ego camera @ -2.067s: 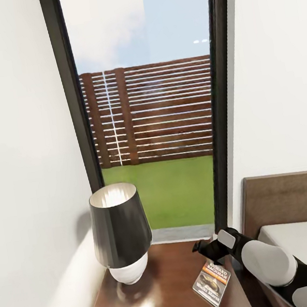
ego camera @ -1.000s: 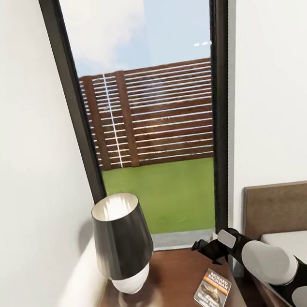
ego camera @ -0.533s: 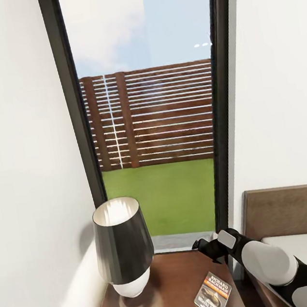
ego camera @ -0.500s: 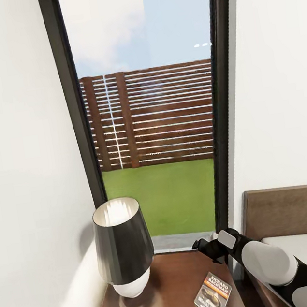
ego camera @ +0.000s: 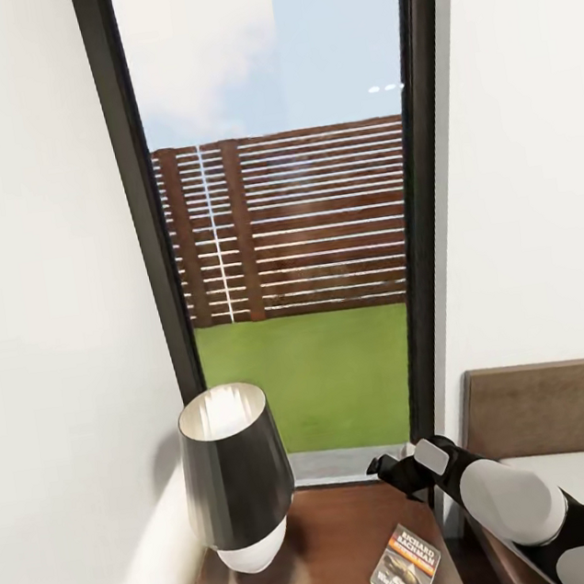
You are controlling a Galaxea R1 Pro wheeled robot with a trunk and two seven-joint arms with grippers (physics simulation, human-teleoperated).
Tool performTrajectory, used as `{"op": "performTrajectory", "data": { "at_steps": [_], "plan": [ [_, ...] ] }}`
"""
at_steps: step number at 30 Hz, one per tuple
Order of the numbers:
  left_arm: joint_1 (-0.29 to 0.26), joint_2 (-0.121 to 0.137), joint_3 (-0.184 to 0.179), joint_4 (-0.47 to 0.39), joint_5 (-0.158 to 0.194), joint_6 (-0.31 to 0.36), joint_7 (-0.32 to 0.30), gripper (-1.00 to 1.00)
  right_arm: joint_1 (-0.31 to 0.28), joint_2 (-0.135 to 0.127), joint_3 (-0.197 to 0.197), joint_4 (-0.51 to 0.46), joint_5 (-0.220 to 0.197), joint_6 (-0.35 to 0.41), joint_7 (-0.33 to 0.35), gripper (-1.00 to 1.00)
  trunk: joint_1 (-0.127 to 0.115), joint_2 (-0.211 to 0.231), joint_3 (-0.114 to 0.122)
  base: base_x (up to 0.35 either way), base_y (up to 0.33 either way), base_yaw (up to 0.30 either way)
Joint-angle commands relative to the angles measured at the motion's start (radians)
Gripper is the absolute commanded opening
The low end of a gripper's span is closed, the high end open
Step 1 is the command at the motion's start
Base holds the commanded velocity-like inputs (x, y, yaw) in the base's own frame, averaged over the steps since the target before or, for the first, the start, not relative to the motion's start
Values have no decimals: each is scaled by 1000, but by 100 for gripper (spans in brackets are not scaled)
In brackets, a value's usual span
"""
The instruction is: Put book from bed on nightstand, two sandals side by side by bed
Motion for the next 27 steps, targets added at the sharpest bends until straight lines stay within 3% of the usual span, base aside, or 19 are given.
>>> {"op": "performTrajectory", "data": {
  "at_steps": [1, 9, 17, 27],
  "plan": [
    [0, 0, -8, -3, 8, 7, 6, 100, 0, 1, -8, -3, 9, 1, -2, 100, -4, 7, 2, 0, 0, 0],
    [0, 0, -6, -3, 10, 7, 7, 100, 13, -2, -1, -2, 17, -83, 0, 100, -35, 63, 27, 0, 0, 0],
    [2, 0, -4, -1, 13, 6, 8, 100, 61, -1, 49, 4, 85, -185, 0, 100, -65, 119, 52, 0, 0, 0],
    [5, 2, -1, 1, 14, 7, 8, 100, 83, 1, 63, 11, 168, -238, -2, 100, -104, 189, 83, 0, 0, 0]
  ]
}}
